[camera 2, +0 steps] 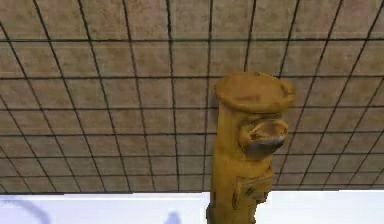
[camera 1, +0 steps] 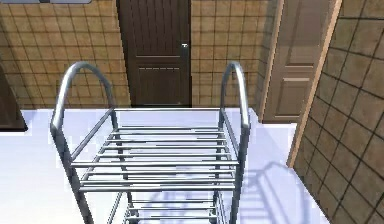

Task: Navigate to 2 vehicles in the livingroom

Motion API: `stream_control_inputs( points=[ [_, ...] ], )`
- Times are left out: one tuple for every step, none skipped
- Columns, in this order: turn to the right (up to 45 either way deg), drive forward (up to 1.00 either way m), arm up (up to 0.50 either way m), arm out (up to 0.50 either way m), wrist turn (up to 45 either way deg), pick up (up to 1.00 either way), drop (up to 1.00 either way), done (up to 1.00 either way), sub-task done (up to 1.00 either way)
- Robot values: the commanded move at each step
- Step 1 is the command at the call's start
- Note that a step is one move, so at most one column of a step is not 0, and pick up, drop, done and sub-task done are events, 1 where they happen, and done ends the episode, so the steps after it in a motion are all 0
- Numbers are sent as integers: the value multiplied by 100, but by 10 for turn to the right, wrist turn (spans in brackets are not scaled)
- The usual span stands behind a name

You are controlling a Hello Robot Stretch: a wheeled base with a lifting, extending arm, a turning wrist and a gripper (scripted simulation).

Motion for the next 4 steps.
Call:
stream_control_inputs(
  points=[
    [-450,0,0,0,0,0,0,0,0],
    [-450,0,0,0,0,0,0,0,0],
    [-390,0,0,0,0,0,0,0,0],
    [0,0,0,0,0,0,0,100,0]
  ],
)
